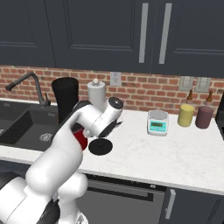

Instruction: Close the lid blender by securely placing the lid on top.

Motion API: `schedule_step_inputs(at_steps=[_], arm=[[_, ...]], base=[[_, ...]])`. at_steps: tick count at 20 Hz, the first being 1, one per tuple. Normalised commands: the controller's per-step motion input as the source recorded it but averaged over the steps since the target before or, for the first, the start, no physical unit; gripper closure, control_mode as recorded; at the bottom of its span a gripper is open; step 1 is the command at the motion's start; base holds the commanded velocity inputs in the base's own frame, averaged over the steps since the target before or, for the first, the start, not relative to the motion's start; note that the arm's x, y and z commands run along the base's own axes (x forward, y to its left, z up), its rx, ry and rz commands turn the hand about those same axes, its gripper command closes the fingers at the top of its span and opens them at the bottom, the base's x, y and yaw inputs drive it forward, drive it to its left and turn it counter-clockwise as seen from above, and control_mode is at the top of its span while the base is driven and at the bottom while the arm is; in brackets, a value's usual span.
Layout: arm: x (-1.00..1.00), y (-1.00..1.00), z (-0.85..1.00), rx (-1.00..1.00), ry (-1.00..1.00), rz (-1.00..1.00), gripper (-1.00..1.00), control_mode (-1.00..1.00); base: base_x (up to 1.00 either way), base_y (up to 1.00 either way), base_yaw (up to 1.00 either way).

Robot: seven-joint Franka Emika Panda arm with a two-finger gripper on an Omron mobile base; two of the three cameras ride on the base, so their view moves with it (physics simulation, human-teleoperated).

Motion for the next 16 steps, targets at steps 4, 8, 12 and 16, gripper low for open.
schedule_step_inputs(at_steps=[4,8,12,16], arm=[[0.00,-0.12,-0.27,0.05,-0.14,0.14,-1.00,-1.00],[0.05,-0.18,-0.08,0.00,-0.11,0.15,-1.00,-1.00],[0.04,-0.11,-0.02,-0.01,-0.04,0.13,-1.00,-1.00],[0.08,-0.01,-0.06,-0.03,0.00,0.12,-1.00,-1.00]], base=[[0.00,0.00,0.00],[0.00,0.00,0.00],[0.00,0.00,0.00],[0.00,0.00,0.00]])
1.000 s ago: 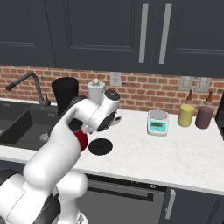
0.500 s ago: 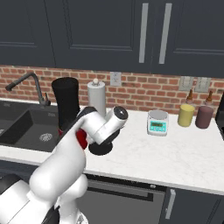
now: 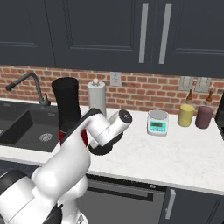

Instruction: Close the lid blender by securely placing the lid on top.

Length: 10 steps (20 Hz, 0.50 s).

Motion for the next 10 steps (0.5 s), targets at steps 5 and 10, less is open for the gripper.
schedule_step_inputs(at_steps=[5,10], arm=[[0.05,0.00,-0.12,0.00,0.00,0.12,-1.00,-1.00],[0.02,0.00,-0.05,0.00,0.00,0.11,-1.00,-1.00]], base=[[0.00,0.00,0.00],[0.00,0.00,0.00]])
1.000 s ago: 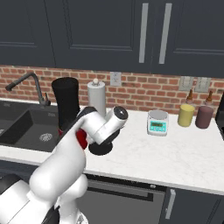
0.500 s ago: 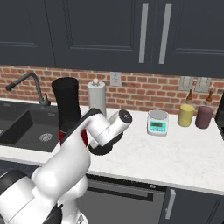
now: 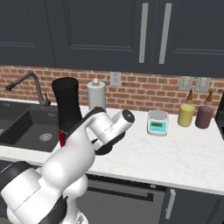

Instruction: Close the lid blender by securely placing the lid on top.

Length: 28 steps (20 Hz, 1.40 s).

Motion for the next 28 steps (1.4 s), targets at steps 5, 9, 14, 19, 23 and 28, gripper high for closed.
schedule_step_inputs(at_steps=[5,9,14,19,23,28], arm=[[0.11,0.00,-0.17,0.00,0.00,0.11,-1.00,-1.00],[0.22,0.00,-0.14,0.00,0.00,0.05,-1.00,-1.00],[0.26,0.04,-0.18,0.00,0.00,0.00,-1.00,-1.00],[0.25,0.03,-0.21,0.00,0.00,0.00,-1.00,-1.00],[0.13,0.06,-0.28,0.00,0.03,0.01,-1.00,-1.00],[0.14,0.00,-0.14,0.00,0.01,0.02,-1.00,-1.00]], base=[[0.00,0.00,0.00],[0.00,0.00,0.00],[0.00,0.00,0.00],[0.00,0.00,0.00],[0.00,0.00,0.00],[0.00,0.00,0.00]])
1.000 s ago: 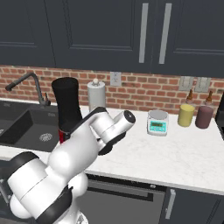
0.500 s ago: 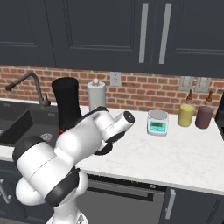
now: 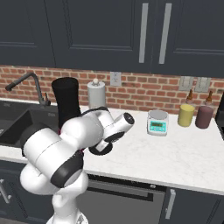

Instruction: Close the lid blender by securely placing the lid on top.

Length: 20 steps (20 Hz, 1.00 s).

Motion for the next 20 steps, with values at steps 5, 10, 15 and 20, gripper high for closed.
schedule_step_inputs(at_steps=[5,10,15,20], arm=[[0.07,0.01,-0.01,0.00,0.00,0.03,-1.00,-1.00],[0.03,0.05,0.00,0.00,0.00,0.04,-1.00,-1.00],[0.00,0.13,-0.01,0.00,0.01,0.05,-1.00,-1.00],[0.00,0.16,-0.10,-0.03,0.03,0.04,-1.00,-1.00]], base=[[0.00,0.00,0.00],[0.00,0.00,0.00],[0.00,0.00,0.00],[0.00,0.00,0.00]])
